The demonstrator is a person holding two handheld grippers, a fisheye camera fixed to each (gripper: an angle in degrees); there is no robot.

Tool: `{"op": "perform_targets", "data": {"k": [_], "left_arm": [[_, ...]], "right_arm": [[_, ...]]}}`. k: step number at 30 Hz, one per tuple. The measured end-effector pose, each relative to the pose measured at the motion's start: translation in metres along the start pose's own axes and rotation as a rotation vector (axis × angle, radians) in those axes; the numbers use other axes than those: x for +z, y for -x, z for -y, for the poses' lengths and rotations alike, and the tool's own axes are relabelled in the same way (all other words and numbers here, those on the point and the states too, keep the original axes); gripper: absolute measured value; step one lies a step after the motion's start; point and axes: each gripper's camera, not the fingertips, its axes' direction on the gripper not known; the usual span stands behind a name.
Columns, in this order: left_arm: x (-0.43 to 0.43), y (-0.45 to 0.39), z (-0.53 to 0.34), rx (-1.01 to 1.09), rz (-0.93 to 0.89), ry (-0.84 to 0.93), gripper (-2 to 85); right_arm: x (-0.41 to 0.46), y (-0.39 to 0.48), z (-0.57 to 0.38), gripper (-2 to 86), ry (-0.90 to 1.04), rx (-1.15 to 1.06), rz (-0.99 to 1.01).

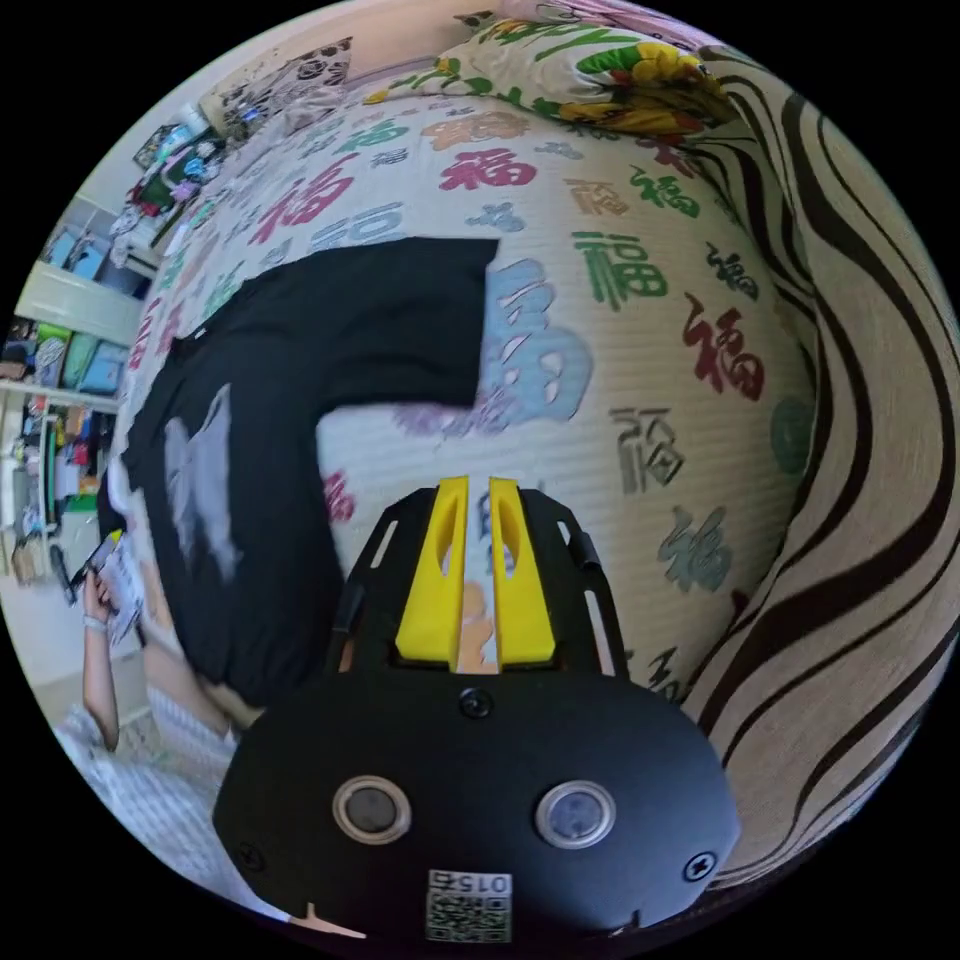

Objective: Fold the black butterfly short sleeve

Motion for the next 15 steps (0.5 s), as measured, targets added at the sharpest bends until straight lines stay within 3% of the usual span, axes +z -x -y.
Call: {"op": "perform_targets", "data": {"k": [5, 8, 15], "left_arm": [[0.036, -0.067, -0.069, 0.277, -0.098, 0.251, 8.5], [0.066, -0.098, -0.103, 0.349, -0.116, 0.355, 9.2], [0.122, -0.154, -0.139, 0.384, -0.033, 0.367, 10.4]], "right_arm": [[0.018, 0.057, -0.103, 7.8, 0.048, -0.225, 0.07], [0.037, 0.076, -0.158, 8.0, 0.088, -0.228, 0.036], [0.08, 0.098, -0.216, 8.4, 0.204, -0.183, -0.019]]}}
